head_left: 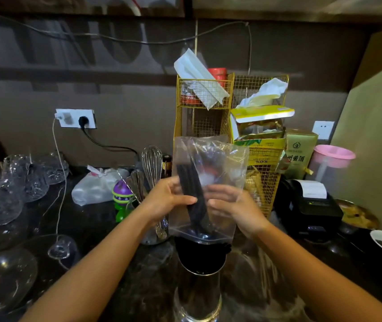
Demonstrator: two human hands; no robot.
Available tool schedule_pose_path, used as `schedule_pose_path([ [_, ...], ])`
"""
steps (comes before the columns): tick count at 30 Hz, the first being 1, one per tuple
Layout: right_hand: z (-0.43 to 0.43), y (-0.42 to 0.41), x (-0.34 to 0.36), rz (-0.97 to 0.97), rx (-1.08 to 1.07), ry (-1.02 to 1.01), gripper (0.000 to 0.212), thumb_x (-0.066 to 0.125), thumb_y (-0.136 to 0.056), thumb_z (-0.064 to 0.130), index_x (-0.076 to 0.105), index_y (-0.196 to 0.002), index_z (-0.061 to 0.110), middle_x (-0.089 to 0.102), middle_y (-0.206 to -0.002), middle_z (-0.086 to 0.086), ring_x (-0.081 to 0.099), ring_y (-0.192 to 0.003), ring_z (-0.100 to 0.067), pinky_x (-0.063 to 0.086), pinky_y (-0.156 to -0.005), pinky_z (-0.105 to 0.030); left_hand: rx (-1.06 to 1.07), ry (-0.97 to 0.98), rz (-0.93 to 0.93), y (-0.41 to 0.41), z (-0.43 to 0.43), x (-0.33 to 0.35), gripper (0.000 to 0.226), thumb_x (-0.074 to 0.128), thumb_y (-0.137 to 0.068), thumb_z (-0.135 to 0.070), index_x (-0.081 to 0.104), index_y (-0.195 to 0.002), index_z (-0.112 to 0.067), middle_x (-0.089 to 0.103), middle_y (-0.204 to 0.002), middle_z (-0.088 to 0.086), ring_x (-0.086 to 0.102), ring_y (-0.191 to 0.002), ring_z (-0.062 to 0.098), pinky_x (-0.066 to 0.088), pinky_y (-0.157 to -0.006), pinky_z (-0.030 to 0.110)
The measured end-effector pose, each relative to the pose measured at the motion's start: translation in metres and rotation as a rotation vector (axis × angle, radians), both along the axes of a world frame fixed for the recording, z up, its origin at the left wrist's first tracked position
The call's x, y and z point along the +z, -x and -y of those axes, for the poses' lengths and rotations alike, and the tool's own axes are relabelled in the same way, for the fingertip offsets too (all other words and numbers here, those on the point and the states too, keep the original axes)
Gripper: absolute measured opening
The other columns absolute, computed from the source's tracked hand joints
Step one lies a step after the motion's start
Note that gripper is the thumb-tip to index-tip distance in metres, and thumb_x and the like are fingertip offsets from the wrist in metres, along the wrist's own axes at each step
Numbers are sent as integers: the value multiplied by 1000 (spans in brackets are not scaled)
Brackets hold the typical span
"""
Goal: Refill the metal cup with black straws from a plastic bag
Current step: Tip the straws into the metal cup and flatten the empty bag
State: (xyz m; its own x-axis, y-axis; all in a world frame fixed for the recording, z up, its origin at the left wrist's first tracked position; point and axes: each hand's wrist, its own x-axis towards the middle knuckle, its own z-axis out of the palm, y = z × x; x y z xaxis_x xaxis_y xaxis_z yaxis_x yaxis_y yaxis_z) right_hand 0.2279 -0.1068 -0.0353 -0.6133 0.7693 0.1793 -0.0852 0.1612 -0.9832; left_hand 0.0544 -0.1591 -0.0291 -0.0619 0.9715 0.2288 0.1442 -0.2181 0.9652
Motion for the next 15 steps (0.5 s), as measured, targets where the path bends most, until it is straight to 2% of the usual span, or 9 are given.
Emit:
schedule_pose_path([
  [2, 0, -1, -2, 12, -16, -3, 29, 61, -80, 4, 63, -90, 31, 69, -91, 8, 66, -84, -7, 54, -73, -17, -26, 16, 6, 1, 2, 0, 52, 60, -70, 12, 56, -111, -19, 73, -83, -10, 68, -80, 5, 54, -74, 16],
  [4, 0, -3, -3, 12, -28, -1, 26, 60, -81, 6, 63, -92, 28, 69, -94, 5, 66, -88, -10, 54, -75, -19, -53, 31, 4, 0, 4, 0, 52, 61, -71, 9, 56, -107, -29, 69, -95, -4, 68, -85, 8, 53, -82, 22],
  [7, 1, -4, -4, 9, -64, 0, 16, 61, -81, 8, 64, -87, 22, 70, -95, 0, 68, -83, -10, 55, -75, -21, -44, 37, -19, -2, 4, 3, 44, 66, -67, -2, 61, -95, -35, 72, -91, -10, 66, -93, 14, 48, -93, 34],
  [9, 1, -5, -1, 2, -85, -6, 10, 60, -81, 8, 62, -81, 17, 69, -92, -1, 68, -80, -10, 54, -76, -24, -24, 28, -43, -3, 3, 5, 35, 67, -67, -7, 63, -91, -33, 73, -87, -10, 65, -96, 17, 46, -94, 37],
  [11, 0, -5, 5, -6, -98, -13, 10, 58, -83, 8, 61, -77, 16, 68, -90, -2, 67, -78, -9, 54, -77, -25, -3, 15, -36, -2, 1, 8, 30, 62, -74, -4, 64, -89, -29, 72, -87, -7, 67, -91, 19, 49, -89, 36],
  [15, -2, -4, 23, -61, -122, -6, 7, 56, -84, 7, 60, -81, 13, 67, -82, 1, 67, -66, -2, 56, -67, -19, 38, -7, -2, 3, 1, 21, 20, 56, -79, 0, 66, -83, -17, 74, -75, -3, 69, -72, 11, 56, -66, 22],
])
